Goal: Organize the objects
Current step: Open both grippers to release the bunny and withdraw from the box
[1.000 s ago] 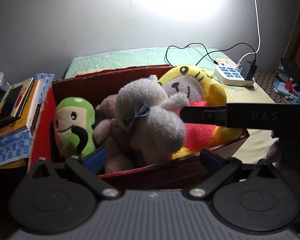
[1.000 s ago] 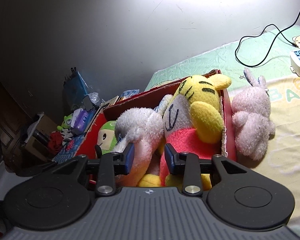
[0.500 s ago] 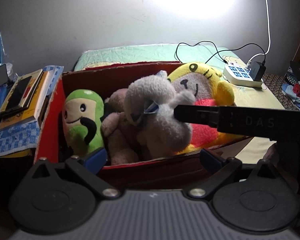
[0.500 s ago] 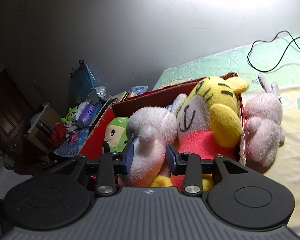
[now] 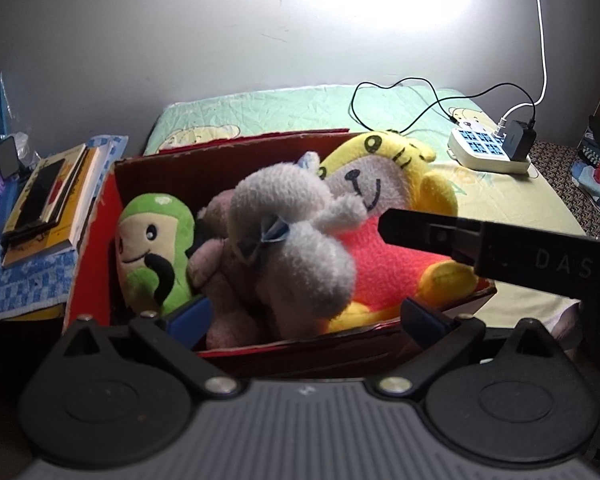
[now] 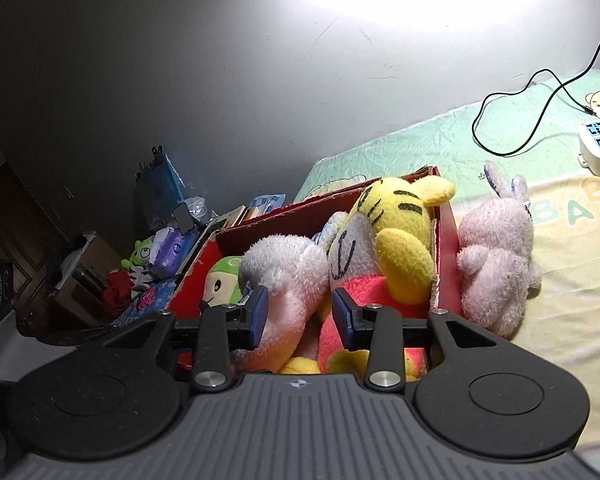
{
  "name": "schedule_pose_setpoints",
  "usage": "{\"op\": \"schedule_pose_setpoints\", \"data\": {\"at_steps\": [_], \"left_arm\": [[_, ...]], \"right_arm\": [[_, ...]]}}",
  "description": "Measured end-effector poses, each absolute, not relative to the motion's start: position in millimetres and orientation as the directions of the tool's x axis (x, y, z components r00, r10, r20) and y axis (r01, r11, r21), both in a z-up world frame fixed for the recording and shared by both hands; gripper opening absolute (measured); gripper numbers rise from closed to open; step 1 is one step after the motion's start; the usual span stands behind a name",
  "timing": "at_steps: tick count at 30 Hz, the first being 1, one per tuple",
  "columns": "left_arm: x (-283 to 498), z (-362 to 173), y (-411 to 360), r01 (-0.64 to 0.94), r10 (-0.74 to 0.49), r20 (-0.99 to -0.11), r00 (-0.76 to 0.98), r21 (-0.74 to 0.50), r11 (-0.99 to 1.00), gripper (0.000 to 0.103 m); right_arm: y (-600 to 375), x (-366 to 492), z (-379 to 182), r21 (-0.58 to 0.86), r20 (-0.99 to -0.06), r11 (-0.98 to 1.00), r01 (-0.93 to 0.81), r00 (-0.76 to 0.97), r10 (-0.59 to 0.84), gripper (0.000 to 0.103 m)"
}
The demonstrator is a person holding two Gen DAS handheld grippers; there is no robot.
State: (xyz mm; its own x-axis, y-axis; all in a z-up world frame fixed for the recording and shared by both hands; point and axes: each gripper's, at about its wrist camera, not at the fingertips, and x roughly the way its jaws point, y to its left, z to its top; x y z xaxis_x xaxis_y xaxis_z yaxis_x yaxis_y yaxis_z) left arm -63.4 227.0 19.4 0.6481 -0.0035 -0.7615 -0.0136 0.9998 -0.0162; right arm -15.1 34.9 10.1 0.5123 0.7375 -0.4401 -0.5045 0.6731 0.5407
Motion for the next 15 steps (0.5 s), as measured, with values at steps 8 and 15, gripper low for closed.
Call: {"op": "schedule_pose_setpoints", "data": {"at_steps": [8,15], "left_arm": [[-57,38,193,-0.003,0.02,-0.748,0.664,0.024,1.0,0.1],[-48,43,157,0.021,0.001,-0.747,0.664,0.019,1.0,0.1]], "right_arm": [[3,-13,18,0.546,-0.422,0.692,-0.472,0.56,0.714,0.04],[-31,-7,18,0.55,-0.43,0.709,-0.441,0.578,0.693,0.04]]}}
